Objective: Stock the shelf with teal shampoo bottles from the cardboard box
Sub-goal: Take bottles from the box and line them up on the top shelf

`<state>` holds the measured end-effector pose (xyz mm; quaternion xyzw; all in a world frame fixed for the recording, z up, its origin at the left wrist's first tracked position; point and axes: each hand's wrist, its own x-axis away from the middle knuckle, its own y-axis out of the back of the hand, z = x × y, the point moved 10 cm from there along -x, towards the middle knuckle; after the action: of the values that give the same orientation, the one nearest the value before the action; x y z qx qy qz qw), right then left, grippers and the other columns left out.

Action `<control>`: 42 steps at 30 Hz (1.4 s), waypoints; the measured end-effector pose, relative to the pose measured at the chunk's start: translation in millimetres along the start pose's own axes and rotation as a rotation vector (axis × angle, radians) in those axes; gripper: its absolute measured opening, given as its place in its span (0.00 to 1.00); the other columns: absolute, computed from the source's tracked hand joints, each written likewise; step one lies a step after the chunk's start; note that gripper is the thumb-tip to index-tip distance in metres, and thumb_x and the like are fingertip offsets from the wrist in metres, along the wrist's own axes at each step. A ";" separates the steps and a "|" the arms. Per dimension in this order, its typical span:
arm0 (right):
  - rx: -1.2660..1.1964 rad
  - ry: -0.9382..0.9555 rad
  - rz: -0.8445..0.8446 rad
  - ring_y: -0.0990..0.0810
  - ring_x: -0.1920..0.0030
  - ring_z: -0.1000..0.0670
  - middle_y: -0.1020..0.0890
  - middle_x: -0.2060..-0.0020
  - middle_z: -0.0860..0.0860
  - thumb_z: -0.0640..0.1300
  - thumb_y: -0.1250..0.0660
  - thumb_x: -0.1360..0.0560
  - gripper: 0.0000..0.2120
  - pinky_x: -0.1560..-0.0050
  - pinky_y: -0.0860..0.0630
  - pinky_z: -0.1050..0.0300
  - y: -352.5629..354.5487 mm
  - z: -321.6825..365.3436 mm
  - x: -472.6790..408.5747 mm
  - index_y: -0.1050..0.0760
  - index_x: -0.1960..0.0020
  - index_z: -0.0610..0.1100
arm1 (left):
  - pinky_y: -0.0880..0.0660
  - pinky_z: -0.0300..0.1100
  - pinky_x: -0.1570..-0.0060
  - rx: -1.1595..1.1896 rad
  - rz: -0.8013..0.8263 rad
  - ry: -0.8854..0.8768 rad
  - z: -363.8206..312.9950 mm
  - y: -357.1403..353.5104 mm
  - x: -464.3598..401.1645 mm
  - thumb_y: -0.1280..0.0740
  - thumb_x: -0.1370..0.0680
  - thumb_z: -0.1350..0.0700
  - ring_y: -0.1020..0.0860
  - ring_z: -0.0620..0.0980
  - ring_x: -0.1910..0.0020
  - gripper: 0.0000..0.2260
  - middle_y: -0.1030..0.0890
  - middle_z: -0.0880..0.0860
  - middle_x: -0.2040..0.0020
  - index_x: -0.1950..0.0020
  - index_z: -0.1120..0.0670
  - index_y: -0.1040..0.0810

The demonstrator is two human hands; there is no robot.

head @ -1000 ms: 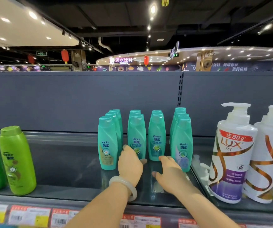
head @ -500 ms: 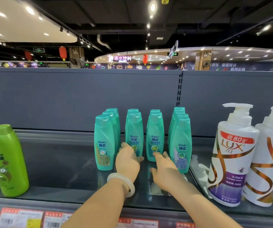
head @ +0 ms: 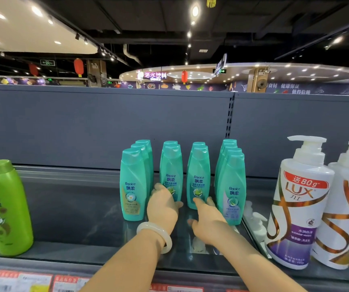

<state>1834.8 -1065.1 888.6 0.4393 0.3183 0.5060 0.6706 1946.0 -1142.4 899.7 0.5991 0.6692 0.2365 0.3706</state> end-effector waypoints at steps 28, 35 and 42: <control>-0.234 0.185 -0.285 0.27 0.41 0.50 0.30 0.34 0.53 0.42 0.42 0.20 0.14 0.39 0.31 0.55 75.4 9.8 51.1 0.30 0.36 0.49 | 0.30 0.40 0.39 0.259 0.065 -0.137 -8.5 64.3 57.3 0.35 0.24 0.60 0.24 0.51 0.43 0.16 0.24 0.53 0.41 0.36 0.59 0.31; -0.378 0.580 -0.237 0.26 0.40 0.51 0.24 0.42 0.49 0.41 0.36 0.24 0.13 0.36 0.31 0.55 46.8 101.0 92.6 0.26 0.39 0.43 | 0.25 0.42 0.45 0.435 -0.066 -0.133 42.2 142.0 101.7 0.28 0.30 0.64 0.20 0.49 0.53 0.15 0.19 0.51 0.50 0.45 0.55 0.23; -0.245 0.953 0.054 0.27 0.39 0.45 0.26 0.41 0.45 0.40 0.38 0.24 0.15 0.39 0.33 0.53 -70.6 221.7 163.9 0.29 0.38 0.41 | 0.25 0.49 0.45 0.008 -0.232 0.098 181.2 182.5 175.6 0.28 0.30 0.53 0.21 0.56 0.47 0.22 0.20 0.57 0.45 0.38 0.59 0.26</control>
<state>2102.9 -974.5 918.4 0.0849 0.5162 0.7017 0.4837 2200.2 -962.9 890.0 0.5069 0.7522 0.2185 0.3599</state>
